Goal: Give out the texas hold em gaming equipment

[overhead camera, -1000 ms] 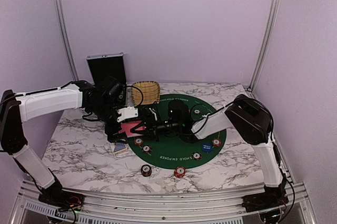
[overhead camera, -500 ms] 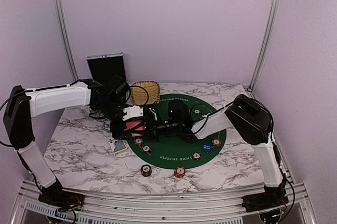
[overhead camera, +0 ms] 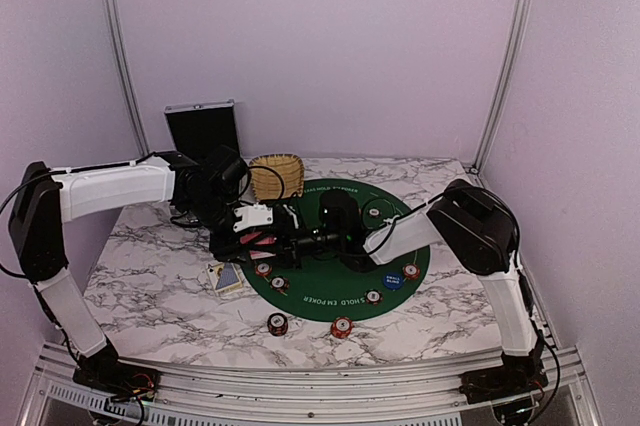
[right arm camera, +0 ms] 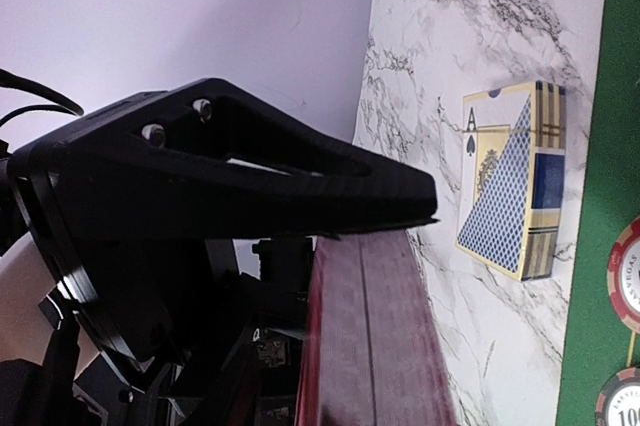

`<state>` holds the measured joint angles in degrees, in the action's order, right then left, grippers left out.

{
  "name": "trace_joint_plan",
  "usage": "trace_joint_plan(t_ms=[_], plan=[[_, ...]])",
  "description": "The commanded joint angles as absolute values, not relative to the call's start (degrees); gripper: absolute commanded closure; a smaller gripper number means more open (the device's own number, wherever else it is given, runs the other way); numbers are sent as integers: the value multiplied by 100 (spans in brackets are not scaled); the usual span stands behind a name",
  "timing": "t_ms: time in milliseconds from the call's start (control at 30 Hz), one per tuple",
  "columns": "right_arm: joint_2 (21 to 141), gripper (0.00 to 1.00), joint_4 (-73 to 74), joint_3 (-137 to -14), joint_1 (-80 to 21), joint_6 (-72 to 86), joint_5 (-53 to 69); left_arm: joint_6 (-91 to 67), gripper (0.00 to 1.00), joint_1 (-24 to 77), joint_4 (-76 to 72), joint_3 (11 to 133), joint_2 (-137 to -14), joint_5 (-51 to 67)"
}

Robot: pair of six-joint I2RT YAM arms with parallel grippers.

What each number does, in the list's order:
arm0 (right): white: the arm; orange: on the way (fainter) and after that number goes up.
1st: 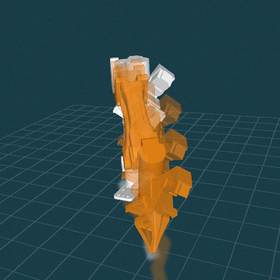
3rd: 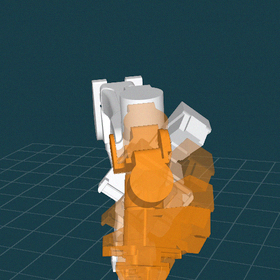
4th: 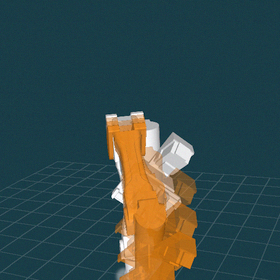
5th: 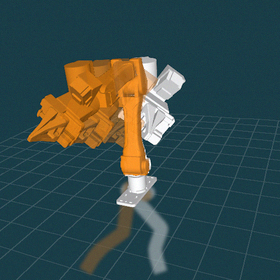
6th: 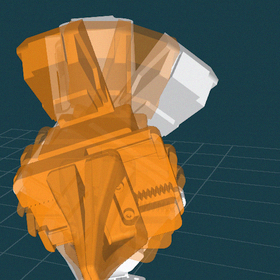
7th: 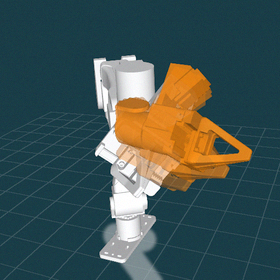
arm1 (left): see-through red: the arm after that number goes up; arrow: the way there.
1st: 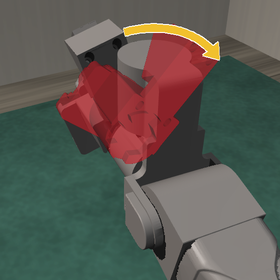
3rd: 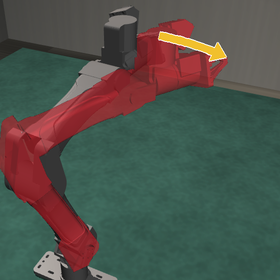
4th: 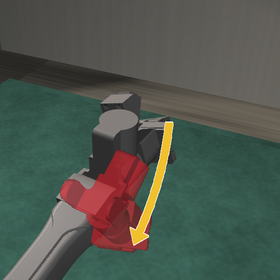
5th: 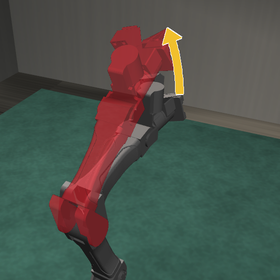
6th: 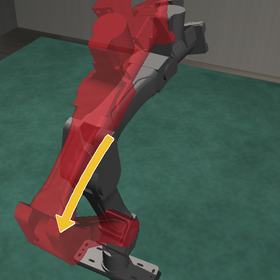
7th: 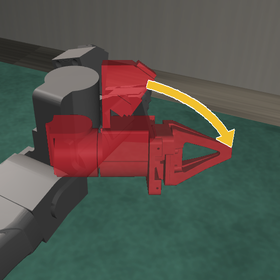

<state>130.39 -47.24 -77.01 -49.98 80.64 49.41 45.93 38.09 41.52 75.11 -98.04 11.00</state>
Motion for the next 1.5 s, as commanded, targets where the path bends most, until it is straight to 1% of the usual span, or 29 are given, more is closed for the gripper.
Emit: trace_joint_plan(t_ms=[0, 133, 167, 267, 333, 433, 500, 533, 633, 667, 700, 867, 1200, 1367, 1467], plan=[[12946, 63, -4900, -7860, -5010, 8063, 4913, 4662, 49, 3880, 4234, 7572, -9779, 1040], [12945, 63, -4912, -7849, -4984, 8101, 4883, 4727, 61, 3938, 4226, 7539, -9762, 926], [12942, 63, -4913, -7849, -4979, 8104, 4873, 4736, 63, 3956, 4230, 7536, -9759, 899], [12954, 65, -4925, -7846, -4958, 8145, 4864, 4762, 63, 4009, 4224, 7515, -9740, 802], [12955, 67, -4980, -7804, -4941, 8195, 4856, 4764, 64, 4037, 4227, 7506, -9728, 757], [12932, 76, -4957, -7738, -4918, 8190, 4801, 4769, 63, 4060, 4229, 7504, -9706, 717], [12904, 83, -4876, -7737, -4907, 8132, 4790, 4764, 61, 4069, 4228, 7506, -9684, 678], [12884, 86, -4835, -7737, -4912, 8094, 4790, 4758, 53, 4065, 4224, 7511, -9678, 665], [12843, 93, -4797, -7737, -4908, 8030, 4811, 4676, 18, 4069, 4208, 7510, -9617, 718], [12841, 94, -4830, -7736, -4912, 8032, 4834, 4643, 5, 4069, 4188, 7502, -9584, 780], [12841, 94, -4881, -7739, -4917, 8044, 4868, 4610, 2, 4065, 4165, 7489, -9548, 839], [12820, 96, -5131, -7673, -4930, 8084, 5002, 4519, 1, 4045, 4138, 7486, -9472, 1118], [12803, 97, -5718, -7549, -4934, 8320, 5140, 4513, 1, 3944, 4090, 7383, -9419, 1610], [12784, 97, -5731, -7537, -4935, 8308, 5157, 4445, 5, 3840, 3938, 7293, -9431, 1640], [12788, 97, -5682, -7528, -4939, 8281, 5141, 4378, 10, 3797, 3884, 7316, -9450, 1708]])
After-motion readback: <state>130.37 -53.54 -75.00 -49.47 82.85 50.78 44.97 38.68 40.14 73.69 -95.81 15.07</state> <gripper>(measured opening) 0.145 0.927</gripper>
